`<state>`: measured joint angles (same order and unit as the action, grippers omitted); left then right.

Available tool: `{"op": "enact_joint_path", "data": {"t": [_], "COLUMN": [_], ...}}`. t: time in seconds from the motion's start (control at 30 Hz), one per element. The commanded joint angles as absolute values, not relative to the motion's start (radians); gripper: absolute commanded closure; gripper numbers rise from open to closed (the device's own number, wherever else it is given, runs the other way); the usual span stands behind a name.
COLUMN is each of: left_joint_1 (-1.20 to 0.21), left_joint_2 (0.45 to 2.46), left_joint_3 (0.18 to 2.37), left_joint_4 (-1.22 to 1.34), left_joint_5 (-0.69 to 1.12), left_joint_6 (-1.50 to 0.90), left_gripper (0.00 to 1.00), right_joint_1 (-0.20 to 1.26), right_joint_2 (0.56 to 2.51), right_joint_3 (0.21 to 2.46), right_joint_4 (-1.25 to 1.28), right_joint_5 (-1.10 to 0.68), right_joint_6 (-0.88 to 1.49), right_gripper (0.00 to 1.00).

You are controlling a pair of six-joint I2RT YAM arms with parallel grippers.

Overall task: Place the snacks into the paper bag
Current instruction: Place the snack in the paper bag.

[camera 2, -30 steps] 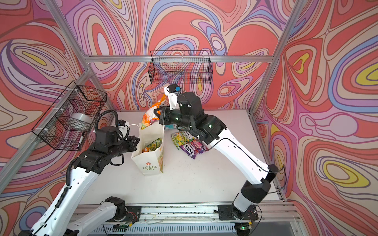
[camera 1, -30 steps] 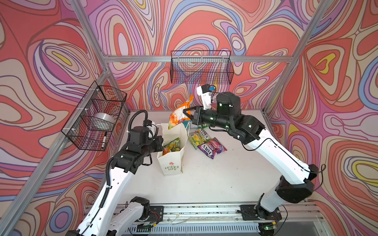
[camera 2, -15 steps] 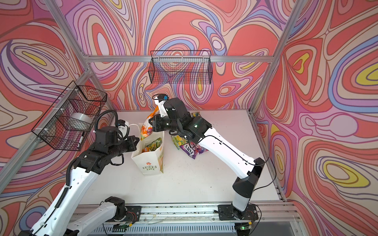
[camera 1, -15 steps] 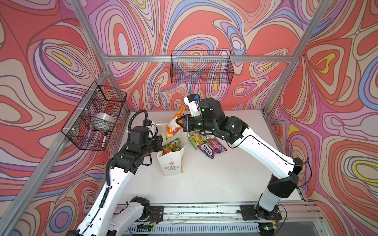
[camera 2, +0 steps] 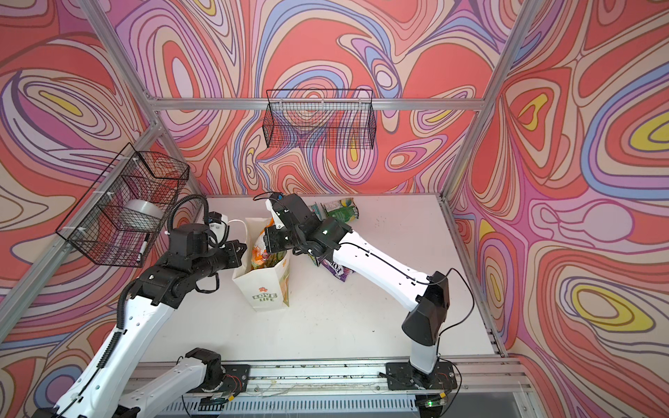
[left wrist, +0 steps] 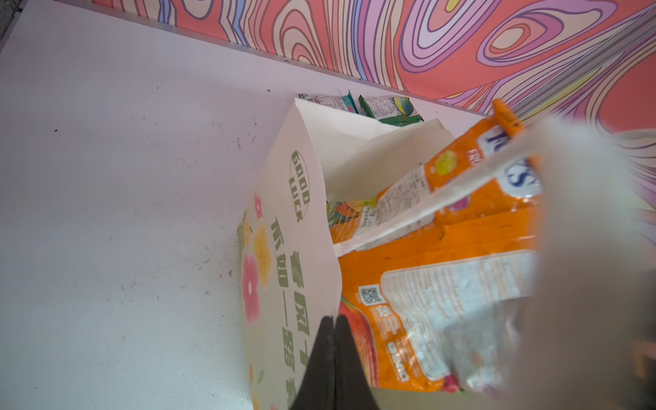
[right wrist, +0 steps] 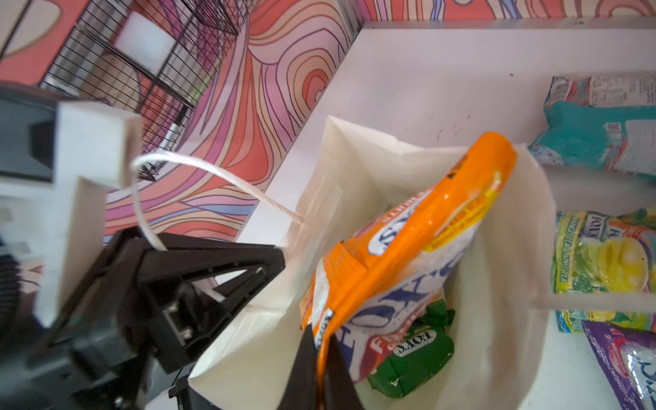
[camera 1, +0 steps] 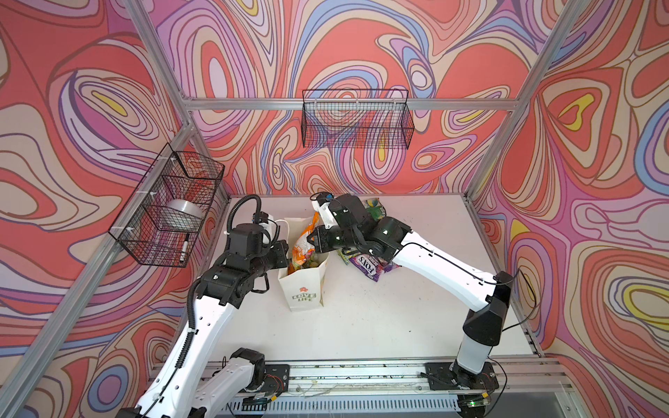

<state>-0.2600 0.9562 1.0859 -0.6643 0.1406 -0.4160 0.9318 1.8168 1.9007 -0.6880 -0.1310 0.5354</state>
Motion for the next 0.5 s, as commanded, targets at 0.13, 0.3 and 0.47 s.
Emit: {"op": "enact_joint_path", "data": {"t": [0.13, 0.3, 0.47], "left_joint_1": [-0.256, -0.255, -0.256], "left_joint_2": [0.947, 0.949, 0.949], "left_joint_3": [1.087, 1.087, 1.086], "left_joint_4": [-0.616, -0.615, -0.615], "left_joint_5": [0.151, 0.152, 0.153], "left_joint_6": [-0.422, -0.421, -0.421], "left_gripper": [1.0, 1.0, 1.0], "right_joint_1": [0.946, 0.949, 0.951], "right_joint_2": [1.828, 1.827, 1.82], "right_joint_3": [1.899, 1.901, 1.909], "right_joint_4": [-0.663, -0.661, -0.662], "right_joint_5": [-0.103, -0.093, -0.087], "right_joint_6": [0.513, 0.505, 0.495], "right_gripper": [0.84, 0.69, 0.68]}}
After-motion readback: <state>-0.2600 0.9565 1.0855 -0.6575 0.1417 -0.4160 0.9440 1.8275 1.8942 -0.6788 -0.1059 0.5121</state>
